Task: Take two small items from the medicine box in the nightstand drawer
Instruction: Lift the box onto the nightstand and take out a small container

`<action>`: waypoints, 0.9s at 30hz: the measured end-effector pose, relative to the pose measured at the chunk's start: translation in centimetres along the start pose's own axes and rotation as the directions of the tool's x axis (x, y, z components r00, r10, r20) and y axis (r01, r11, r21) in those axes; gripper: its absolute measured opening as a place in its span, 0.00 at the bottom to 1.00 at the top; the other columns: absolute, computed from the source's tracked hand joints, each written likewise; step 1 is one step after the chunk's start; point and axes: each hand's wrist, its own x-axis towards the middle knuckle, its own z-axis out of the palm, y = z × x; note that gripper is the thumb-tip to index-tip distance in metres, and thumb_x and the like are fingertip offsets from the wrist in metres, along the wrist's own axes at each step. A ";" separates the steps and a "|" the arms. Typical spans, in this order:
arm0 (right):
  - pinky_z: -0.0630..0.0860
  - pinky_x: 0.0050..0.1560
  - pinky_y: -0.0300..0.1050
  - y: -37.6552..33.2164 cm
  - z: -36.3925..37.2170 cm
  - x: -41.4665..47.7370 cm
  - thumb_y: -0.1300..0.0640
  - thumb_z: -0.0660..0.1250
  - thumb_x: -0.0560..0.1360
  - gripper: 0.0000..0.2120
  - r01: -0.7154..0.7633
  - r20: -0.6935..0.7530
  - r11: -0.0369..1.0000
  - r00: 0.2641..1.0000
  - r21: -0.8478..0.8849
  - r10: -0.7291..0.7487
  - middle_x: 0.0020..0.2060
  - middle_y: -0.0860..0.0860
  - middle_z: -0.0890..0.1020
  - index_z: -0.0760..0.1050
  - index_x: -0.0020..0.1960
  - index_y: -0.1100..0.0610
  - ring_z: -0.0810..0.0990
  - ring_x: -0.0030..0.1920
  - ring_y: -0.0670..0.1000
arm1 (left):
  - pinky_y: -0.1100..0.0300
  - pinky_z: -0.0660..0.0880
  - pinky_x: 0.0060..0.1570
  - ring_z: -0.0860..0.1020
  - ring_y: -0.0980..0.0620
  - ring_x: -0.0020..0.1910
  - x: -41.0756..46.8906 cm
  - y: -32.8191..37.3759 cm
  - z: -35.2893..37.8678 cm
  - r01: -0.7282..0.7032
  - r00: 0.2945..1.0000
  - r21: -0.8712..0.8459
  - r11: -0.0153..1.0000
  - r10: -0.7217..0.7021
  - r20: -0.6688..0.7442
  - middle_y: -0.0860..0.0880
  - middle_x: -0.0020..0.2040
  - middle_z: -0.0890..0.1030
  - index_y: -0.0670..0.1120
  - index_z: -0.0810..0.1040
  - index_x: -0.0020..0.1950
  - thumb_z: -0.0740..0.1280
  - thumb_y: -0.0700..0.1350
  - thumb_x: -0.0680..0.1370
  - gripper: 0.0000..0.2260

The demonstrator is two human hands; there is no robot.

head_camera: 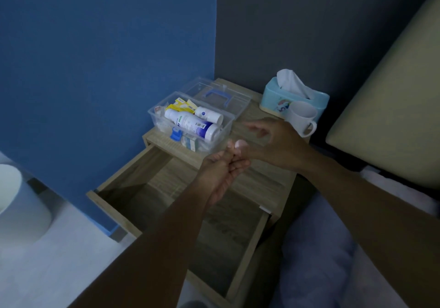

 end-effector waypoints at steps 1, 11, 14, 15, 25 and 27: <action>0.72 0.42 0.26 0.0 0.1 0.0 0.34 0.72 0.64 0.29 0.001 -0.022 0.999 1.000 -0.039 -0.001 0.47 0.37 0.82 0.81 0.60 0.47 0.78 0.46 0.31 | 0.52 0.79 0.59 0.85 0.47 0.45 0.1 -0.2 0.0 0.007 1.000 0.006 1.000 -0.007 -0.002 0.39 0.46 0.86 0.39 0.82 0.51 0.64 0.50 0.80 0.15; 0.80 0.49 0.39 0.5 0.0 0.3 0.52 0.74 0.68 0.14 0.181 0.040 0.983 0.983 -0.024 -0.180 0.46 0.43 0.85 0.84 0.54 0.48 0.82 0.47 0.40 | 0.53 0.80 0.56 0.85 0.50 0.40 0.5 -0.9 -0.3 0.048 0.999 -0.010 0.999 -0.048 0.004 0.42 0.41 0.86 0.39 0.81 0.47 0.62 0.48 0.81 0.15; 0.79 0.48 0.36 1.3 -0.8 0.4 0.57 0.74 0.71 0.15 0.161 -0.057 0.986 0.986 0.037 -0.159 0.48 0.43 0.85 0.83 0.57 0.49 0.82 0.48 0.41 | 0.53 0.79 0.57 0.84 0.49 0.45 0.4 -1.0 -0.7 0.087 0.996 -0.018 0.996 -0.087 -0.006 0.40 0.47 0.85 0.36 0.79 0.55 0.61 0.47 0.82 0.15; 0.78 0.48 0.35 1.7 -0.9 0.2 0.57 0.73 0.72 0.14 0.142 -0.088 0.988 0.987 0.061 -0.136 0.48 0.42 0.85 0.83 0.57 0.49 0.82 0.47 0.41 | 0.54 0.80 0.56 0.84 0.49 0.46 0.4 -1.0 -0.8 0.099 0.995 -0.016 0.995 -0.099 -0.002 0.40 0.49 0.85 0.35 0.78 0.58 0.61 0.45 0.82 0.15; 0.79 0.42 0.34 8.2 4.0 -4.1 0.52 0.74 0.70 0.05 -0.189 -0.251 0.960 0.938 0.205 0.238 0.37 0.43 0.86 0.82 0.43 0.42 0.83 0.38 0.41 | 0.55 0.80 0.57 0.84 0.47 0.55 1.5 -1.3 -1.5 0.128 0.992 0.091 0.988 -0.129 0.010 0.41 0.55 0.85 0.37 0.77 0.61 0.63 0.43 0.81 0.13; 0.78 0.41 0.31 8.9 5.1 -4.9 0.54 0.74 0.71 0.06 -0.195 -0.274 0.959 0.929 0.208 0.248 0.37 0.41 0.85 0.82 0.42 0.42 0.83 0.37 0.39 | 0.53 0.78 0.59 0.84 0.47 0.55 2.0 -1.5 -1.6 0.119 0.993 0.173 0.978 -0.119 -0.011 0.42 0.55 0.84 0.37 0.78 0.61 0.66 0.43 0.80 0.13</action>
